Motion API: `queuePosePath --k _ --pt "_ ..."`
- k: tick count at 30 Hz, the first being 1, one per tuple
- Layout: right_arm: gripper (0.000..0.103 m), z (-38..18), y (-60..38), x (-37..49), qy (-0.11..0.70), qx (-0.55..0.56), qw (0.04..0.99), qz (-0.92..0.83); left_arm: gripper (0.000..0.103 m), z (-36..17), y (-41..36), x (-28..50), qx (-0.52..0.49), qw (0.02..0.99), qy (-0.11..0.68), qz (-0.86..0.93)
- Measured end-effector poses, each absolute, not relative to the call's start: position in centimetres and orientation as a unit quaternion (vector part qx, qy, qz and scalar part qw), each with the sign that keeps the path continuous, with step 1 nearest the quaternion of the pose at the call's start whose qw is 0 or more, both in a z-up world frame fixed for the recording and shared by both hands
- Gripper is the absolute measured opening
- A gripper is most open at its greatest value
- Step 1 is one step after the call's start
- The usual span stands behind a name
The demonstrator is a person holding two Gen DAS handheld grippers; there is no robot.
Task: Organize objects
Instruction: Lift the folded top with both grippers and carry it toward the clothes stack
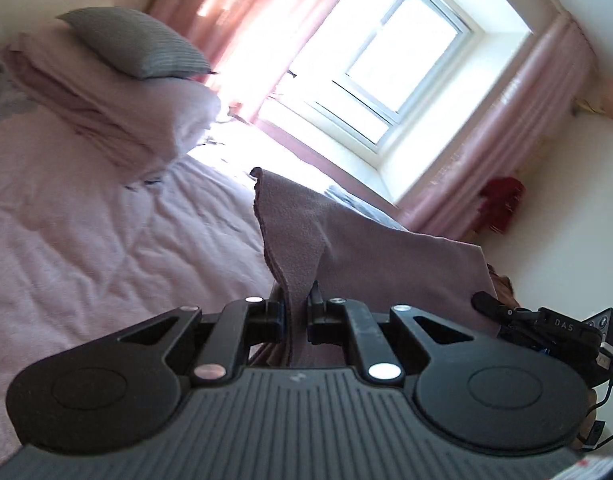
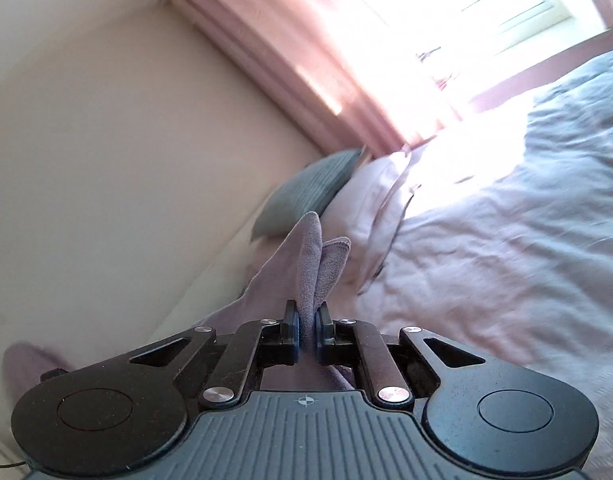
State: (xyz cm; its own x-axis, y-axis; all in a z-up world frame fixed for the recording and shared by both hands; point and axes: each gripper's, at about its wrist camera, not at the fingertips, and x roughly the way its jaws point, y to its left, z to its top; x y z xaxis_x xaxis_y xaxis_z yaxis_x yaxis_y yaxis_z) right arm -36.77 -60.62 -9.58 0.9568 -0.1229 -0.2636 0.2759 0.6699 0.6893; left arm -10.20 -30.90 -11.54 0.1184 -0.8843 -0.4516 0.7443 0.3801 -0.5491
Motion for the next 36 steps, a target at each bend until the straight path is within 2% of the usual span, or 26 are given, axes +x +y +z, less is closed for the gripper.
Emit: queuePosePath --k 10,15,20,29,36 --pt "0.004 -2.0 -63.5 -55.0 0.006 0.359 0.886 -0.293 0.006 -7.4 -45.2 -23.9 -0.029 0.617 0.348 -0.706" --pt "0.004 1.4 -70.4 -60.5 -0.01 0.323 0.89 -0.32 0.006 -5.8 -53.3 -30.7 -0.031 0.59 0.326 -0.738" --pt "0.004 3.7 -80.1 -63.5 0.007 0.303 0.895 -0.327 0.006 -4.9 -62.0 -35.9 -0.042 0.6 0.313 -0.735" --pt "0.004 2.3 -95.8 -65.6 0.029 0.297 0.9 -0.317 0.007 -4.5 -76.2 -41.7 -0.032 0.63 0.304 -0.714" --pt "0.004 -1.2 -102.8 -65.7 0.049 0.324 0.892 -0.312 0.007 -5.1 -82.4 -42.6 0.008 0.65 0.301 -0.698"
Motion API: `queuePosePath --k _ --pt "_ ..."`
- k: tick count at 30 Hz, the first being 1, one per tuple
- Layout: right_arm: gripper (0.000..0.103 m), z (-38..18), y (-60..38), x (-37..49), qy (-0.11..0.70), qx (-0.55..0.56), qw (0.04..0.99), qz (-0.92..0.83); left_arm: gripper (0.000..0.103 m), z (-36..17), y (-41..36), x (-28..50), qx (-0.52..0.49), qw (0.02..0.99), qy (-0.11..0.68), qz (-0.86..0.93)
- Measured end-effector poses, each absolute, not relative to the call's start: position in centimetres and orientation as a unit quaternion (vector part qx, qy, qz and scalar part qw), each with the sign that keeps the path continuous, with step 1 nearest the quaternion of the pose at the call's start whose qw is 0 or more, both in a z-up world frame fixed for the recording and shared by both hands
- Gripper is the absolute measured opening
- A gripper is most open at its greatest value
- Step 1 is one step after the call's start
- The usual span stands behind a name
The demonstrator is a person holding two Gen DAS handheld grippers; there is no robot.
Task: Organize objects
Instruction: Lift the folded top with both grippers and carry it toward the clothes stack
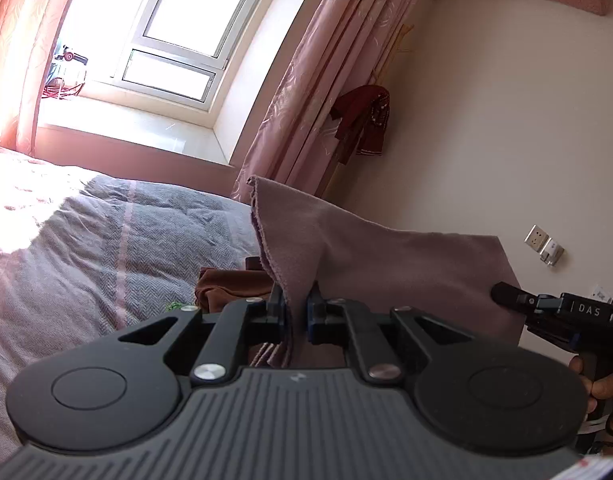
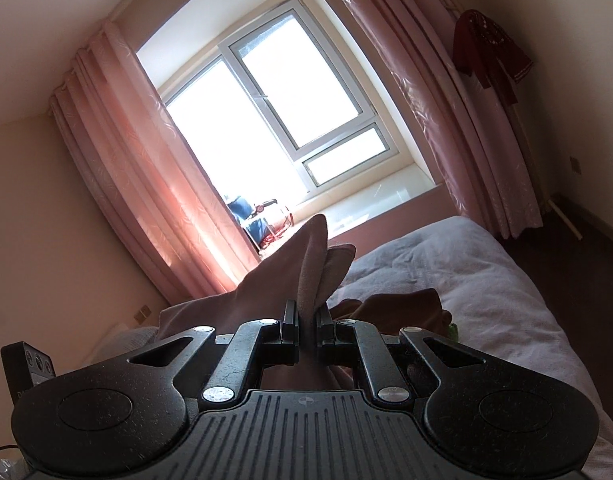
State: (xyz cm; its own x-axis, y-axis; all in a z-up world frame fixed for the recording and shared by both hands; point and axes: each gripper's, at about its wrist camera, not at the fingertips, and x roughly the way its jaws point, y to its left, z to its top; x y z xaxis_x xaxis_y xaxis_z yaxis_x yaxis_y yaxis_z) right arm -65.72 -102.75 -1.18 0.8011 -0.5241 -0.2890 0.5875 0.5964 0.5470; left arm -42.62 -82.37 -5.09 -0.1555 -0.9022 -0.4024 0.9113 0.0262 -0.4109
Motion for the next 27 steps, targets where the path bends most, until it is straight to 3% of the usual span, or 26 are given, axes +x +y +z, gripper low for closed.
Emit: queuePosePath --k 9,12,16,20,23,24,27 --pt "0.004 -4.4 -108.3 -64.2 0.069 0.345 0.879 -0.321 0.007 -7.4 -87.8 -41.8 0.032 0.655 0.318 -0.684" --pt "0.004 -5.9 -109.8 -62.9 0.099 0.336 0.868 -0.352 0.011 -8.8 -89.4 -41.5 0.049 0.665 0.326 -0.67" --pt "0.013 -7.3 -111.2 -62.0 0.133 0.318 0.844 -0.411 0.012 -9.9 -90.8 -39.9 0.05 0.702 0.332 -0.629" --pt "0.032 -6.7 -111.4 -62.3 0.118 0.329 0.846 -0.401 0.012 -9.0 -90.6 -38.6 0.025 0.699 0.335 -0.632" --pt "0.033 -6.5 -111.5 -62.1 0.144 0.322 0.836 -0.42 0.013 -8.3 -90.9 -39.4 0.033 0.685 0.324 -0.652" --pt "0.034 -6.9 -111.8 -62.0 0.148 0.339 0.829 -0.42 0.014 -8.3 -91.1 -39.7 0.039 0.678 0.325 -0.658" --pt "0.036 -8.4 -112.8 -62.4 0.144 0.395 0.813 -0.403 0.036 -9.3 -92.2 -40.3 0.06 0.673 0.34 -0.654"
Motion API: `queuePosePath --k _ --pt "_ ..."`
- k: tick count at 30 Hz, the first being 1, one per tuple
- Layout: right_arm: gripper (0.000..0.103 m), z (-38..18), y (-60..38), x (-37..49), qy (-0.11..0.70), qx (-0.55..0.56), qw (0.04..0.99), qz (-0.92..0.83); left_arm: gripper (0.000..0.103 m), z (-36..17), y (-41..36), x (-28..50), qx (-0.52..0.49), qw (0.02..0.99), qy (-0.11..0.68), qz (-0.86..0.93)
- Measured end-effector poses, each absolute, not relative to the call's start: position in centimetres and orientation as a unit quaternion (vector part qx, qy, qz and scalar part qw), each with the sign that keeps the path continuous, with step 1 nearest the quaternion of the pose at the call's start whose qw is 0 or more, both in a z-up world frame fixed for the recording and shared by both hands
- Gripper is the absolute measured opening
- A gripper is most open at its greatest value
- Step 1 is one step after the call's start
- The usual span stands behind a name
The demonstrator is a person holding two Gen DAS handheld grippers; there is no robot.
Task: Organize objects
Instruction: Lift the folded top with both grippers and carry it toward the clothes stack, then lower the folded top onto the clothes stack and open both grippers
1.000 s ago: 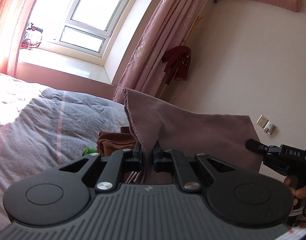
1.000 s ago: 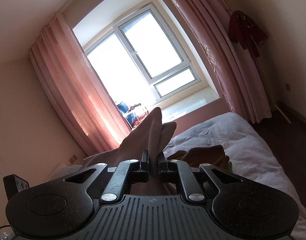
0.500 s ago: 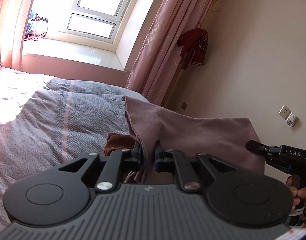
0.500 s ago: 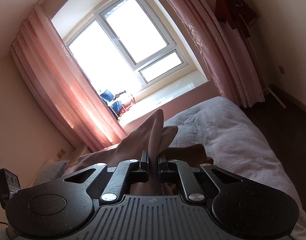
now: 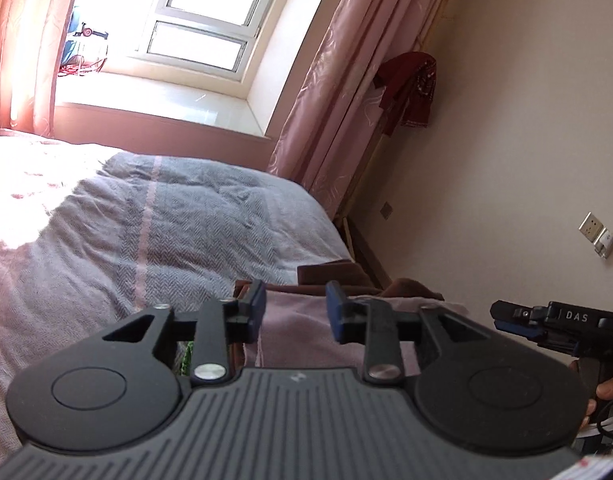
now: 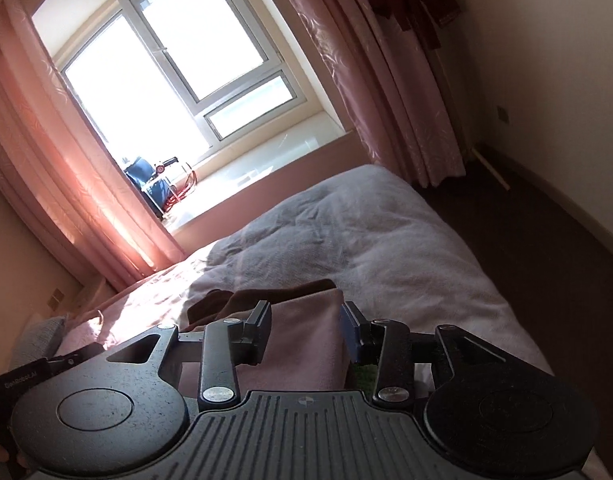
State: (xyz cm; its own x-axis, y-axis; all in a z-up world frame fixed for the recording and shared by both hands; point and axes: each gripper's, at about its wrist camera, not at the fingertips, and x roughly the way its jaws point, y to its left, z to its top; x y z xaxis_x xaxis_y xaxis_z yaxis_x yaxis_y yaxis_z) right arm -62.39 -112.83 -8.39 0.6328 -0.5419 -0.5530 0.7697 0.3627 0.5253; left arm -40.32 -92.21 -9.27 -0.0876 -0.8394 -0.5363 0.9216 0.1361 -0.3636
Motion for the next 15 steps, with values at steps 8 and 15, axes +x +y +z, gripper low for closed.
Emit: queuePosePath --k 8,15 --pt "0.002 -8.4 -113.6 -61.2 0.147 0.362 0.835 -0.389 0.016 -12.7 -94.7 -39.7 0.074 0.663 0.397 -0.631" --pt "0.002 -6.3 -110.7 -58.9 0.096 0.205 0.898 -0.377 0.005 -10.8 -90.3 -42.0 0.012 0.721 0.234 -0.652"
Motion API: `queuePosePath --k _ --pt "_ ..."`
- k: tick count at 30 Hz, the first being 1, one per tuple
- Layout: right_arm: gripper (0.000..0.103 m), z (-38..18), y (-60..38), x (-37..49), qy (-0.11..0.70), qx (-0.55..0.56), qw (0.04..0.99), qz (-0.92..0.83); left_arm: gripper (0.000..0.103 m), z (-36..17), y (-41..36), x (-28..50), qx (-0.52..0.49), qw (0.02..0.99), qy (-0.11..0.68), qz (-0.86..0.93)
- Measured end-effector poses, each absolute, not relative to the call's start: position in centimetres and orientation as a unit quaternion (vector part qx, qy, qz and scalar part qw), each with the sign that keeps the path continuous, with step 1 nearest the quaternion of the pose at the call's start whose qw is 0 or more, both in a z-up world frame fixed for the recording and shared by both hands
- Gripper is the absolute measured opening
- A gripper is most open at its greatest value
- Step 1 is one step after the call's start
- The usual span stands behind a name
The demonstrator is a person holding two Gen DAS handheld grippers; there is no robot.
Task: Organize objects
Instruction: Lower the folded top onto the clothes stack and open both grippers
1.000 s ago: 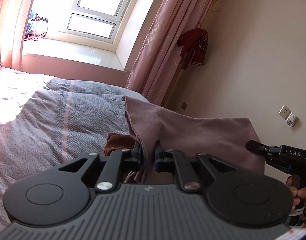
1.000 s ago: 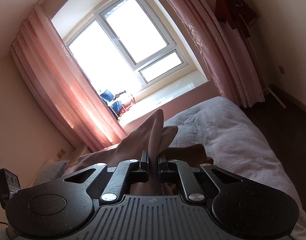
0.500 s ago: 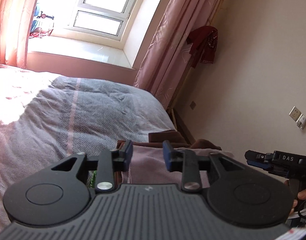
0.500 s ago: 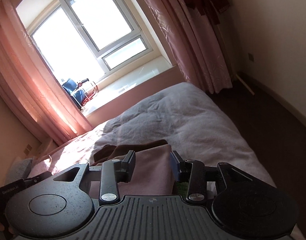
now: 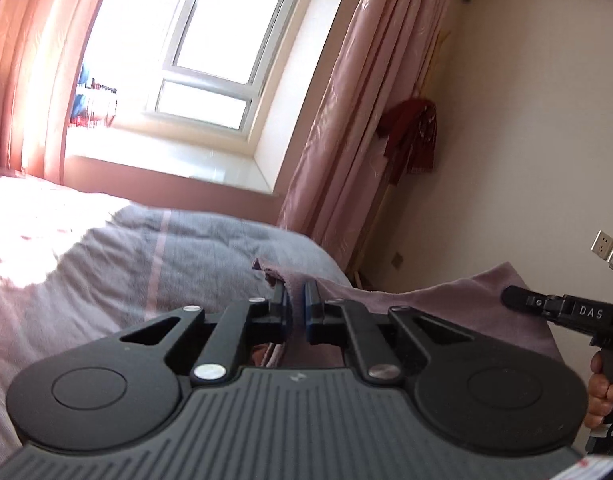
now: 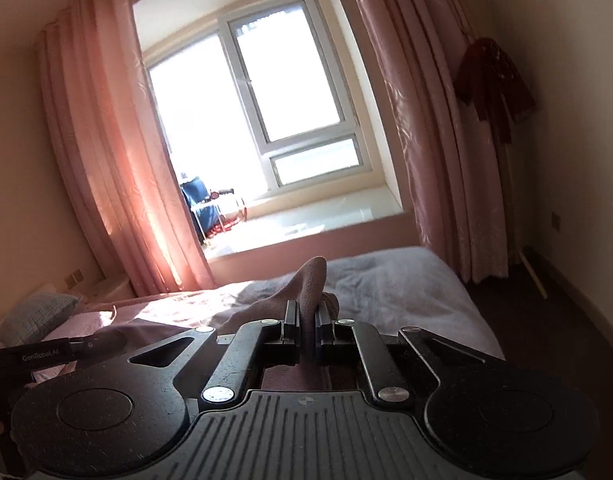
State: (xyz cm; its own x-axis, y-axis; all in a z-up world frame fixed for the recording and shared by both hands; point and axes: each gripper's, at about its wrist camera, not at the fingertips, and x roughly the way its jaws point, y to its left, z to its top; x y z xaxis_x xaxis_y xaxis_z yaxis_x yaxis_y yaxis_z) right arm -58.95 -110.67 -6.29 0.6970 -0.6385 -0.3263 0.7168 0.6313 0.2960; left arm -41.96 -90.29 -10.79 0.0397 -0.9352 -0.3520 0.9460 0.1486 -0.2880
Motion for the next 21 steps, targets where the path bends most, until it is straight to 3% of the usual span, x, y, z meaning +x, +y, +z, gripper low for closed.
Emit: queuePosePath --k 3,4,6,7,8,10,12,15,18,21 --pt "0.003 -9.0 -112.9 -57.4 0.178 0.238 0.867 -0.401 0.006 -11.9 -92.1 -42.6 0.07 0.725 0.258 -0.634" --pt "0.007 -10.1 -113.4 -57.1 0.202 0.249 0.857 -0.403 0.008 -12.7 -92.8 -42.5 0.086 0.727 0.273 -0.624" --pt "0.03 -10.7 -113.5 -56.9 0.23 0.249 0.84 -0.423 0.023 -13.9 -93.4 -42.1 0.105 0.73 0.297 -0.607" --pt "0.046 -10.4 -113.3 -57.2 0.227 0.243 0.835 -0.439 0.03 -14.1 -93.3 -41.8 0.104 0.733 0.301 -0.601" --pt "0.05 -9.9 -113.0 -57.4 0.224 0.239 0.831 -0.45 0.034 -14.0 -93.0 -41.6 0.102 0.734 0.303 -0.599" --pt "0.05 -8.3 -112.0 -58.2 0.22 0.221 0.82 -0.479 0.037 -13.3 -92.8 -41.2 0.1 0.737 0.308 -0.593" --pt "0.049 -6.1 -110.6 -58.2 0.205 0.185 0.83 -0.484 0.03 -11.9 -92.2 -40.9 0.079 0.756 0.301 -0.576" --pt "0.049 -4.8 -108.7 -56.1 0.199 0.156 0.871 -0.422 0.03 -9.5 -91.7 -41.6 0.059 0.768 0.267 -0.579" --pt "0.044 -6.9 -108.5 -53.3 0.235 0.141 0.877 -0.393 0.03 -9.2 -92.9 -43.9 0.093 0.729 0.262 -0.626" --pt "0.044 -10.5 -109.6 -52.6 0.275 0.162 0.851 -0.417 0.03 -12.3 -94.9 -46.0 0.181 0.714 0.257 -0.625"
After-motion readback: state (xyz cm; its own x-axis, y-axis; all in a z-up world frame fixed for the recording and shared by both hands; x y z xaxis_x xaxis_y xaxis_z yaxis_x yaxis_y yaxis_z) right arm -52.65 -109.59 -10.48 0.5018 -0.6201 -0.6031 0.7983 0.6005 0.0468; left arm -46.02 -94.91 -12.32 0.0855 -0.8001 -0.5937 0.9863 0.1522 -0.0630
